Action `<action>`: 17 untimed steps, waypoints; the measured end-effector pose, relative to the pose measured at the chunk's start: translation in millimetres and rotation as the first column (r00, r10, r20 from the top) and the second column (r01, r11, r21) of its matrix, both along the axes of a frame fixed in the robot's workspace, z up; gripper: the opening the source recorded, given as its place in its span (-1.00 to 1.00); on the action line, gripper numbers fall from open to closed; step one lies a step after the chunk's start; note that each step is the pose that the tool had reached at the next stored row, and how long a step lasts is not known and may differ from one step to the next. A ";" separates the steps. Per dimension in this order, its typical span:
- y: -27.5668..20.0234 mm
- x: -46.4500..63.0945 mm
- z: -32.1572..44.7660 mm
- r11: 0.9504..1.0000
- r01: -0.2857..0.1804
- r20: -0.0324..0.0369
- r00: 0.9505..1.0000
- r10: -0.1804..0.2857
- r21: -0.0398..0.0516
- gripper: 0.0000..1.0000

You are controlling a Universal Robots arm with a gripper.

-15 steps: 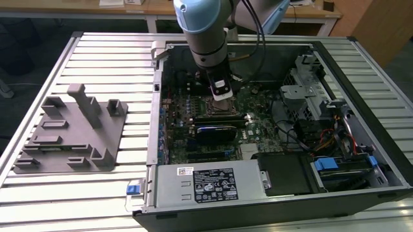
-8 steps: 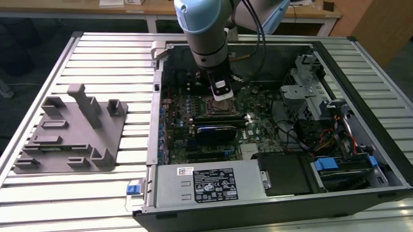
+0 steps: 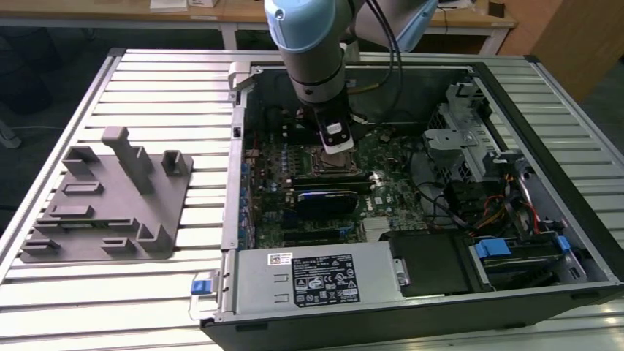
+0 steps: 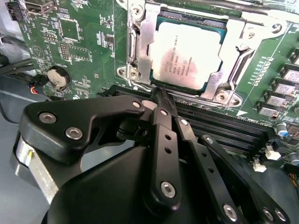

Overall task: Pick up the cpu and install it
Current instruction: 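Install the first cpu locking lever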

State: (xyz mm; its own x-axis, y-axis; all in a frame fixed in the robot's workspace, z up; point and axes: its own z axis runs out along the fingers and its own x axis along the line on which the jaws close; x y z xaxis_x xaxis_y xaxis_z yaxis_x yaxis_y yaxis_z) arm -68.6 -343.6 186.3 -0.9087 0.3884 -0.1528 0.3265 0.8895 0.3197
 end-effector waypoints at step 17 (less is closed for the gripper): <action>-1.2 0.1 0.9 1.000 0.000 0.000 1.000 0.000 0.013 -0.79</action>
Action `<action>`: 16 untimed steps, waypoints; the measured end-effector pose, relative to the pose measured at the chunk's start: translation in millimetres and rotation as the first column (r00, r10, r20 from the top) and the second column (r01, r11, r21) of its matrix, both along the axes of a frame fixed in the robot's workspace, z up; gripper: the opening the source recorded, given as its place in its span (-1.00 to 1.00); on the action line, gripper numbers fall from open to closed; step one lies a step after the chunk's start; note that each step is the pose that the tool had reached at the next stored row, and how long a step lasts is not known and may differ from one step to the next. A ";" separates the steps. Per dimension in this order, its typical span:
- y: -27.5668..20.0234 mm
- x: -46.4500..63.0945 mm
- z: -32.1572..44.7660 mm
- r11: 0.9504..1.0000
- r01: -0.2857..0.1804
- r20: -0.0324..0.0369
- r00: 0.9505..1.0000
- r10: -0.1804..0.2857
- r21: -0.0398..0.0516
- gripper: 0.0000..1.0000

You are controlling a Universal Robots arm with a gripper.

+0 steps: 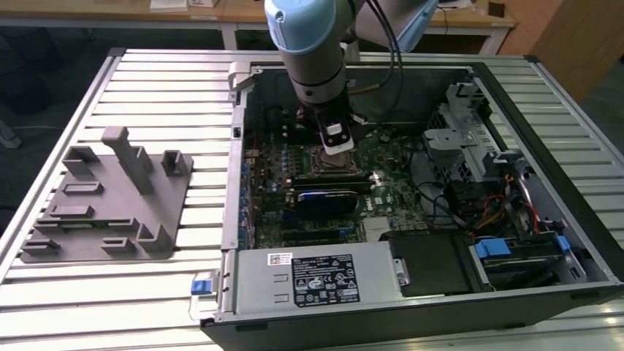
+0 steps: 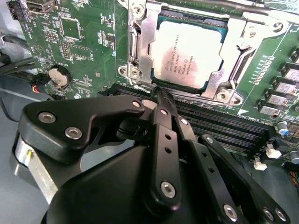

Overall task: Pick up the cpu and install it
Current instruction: 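Install the first cpu locking lever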

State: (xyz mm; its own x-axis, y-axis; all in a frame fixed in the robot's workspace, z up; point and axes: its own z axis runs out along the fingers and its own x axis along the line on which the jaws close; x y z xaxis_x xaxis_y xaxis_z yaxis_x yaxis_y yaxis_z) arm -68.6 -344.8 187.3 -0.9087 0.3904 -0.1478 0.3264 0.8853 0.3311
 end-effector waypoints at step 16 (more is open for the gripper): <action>0.0 0.0 12.8 1.000 0.000 0.000 1.000 0.000 -0.004 -0.79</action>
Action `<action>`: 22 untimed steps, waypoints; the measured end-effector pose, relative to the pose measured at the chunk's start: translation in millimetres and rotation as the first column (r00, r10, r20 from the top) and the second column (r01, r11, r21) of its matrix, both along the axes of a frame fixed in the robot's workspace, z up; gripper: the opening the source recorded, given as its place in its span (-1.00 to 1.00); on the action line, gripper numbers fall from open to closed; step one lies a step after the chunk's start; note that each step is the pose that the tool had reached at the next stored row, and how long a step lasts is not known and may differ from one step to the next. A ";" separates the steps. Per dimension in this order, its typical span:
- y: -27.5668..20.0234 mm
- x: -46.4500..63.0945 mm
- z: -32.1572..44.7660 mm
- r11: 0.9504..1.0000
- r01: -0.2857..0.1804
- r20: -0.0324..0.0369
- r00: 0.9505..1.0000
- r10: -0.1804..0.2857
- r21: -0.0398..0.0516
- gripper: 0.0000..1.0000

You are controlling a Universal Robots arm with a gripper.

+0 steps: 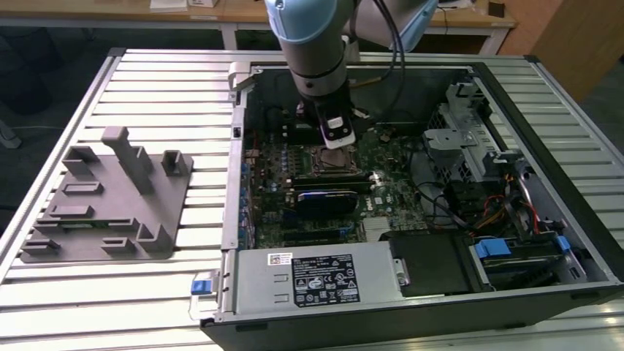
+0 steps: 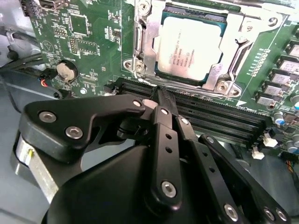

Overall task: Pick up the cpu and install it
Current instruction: 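Install the first cpu locking lever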

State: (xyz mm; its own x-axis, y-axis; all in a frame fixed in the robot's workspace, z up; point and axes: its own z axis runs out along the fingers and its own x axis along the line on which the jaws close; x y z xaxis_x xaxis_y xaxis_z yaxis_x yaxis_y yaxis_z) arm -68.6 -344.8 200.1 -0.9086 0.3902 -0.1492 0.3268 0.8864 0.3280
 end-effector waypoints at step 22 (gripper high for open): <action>0.6 0.1 0.3 0.986 0.000 -0.002 1.000 0.000 -0.166 -0.79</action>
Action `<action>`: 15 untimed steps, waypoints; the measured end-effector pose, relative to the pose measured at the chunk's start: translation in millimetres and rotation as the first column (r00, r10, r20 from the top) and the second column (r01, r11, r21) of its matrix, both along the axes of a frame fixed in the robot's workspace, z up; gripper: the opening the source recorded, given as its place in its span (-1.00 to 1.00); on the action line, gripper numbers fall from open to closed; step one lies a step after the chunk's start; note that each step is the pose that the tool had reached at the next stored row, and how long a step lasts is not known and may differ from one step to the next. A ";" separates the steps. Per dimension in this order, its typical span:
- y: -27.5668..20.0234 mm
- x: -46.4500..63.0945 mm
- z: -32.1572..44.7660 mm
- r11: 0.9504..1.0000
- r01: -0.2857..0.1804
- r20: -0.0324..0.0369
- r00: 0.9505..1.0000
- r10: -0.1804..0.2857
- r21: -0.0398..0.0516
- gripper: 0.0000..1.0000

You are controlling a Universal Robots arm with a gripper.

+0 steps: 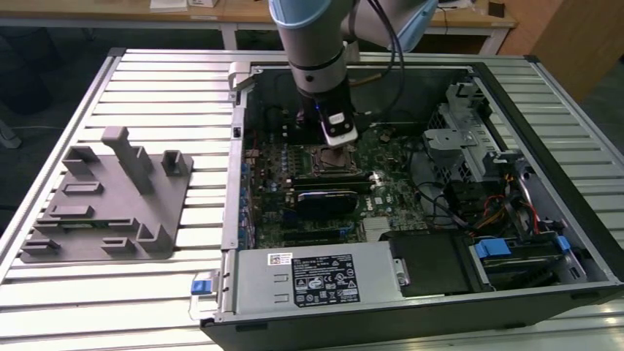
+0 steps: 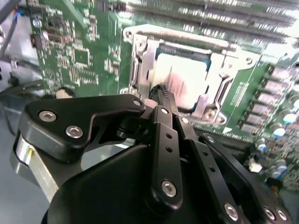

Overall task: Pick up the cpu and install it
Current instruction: 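Install the first cpu locking lever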

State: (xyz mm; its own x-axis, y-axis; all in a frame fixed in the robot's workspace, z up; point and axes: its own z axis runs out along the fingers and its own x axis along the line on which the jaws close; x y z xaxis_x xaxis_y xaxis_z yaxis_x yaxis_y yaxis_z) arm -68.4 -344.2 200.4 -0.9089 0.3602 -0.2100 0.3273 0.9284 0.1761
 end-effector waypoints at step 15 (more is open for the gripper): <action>0.0 0.9 -0.1 1.000 -0.001 -0.027 1.000 0.000 -0.031 -0.79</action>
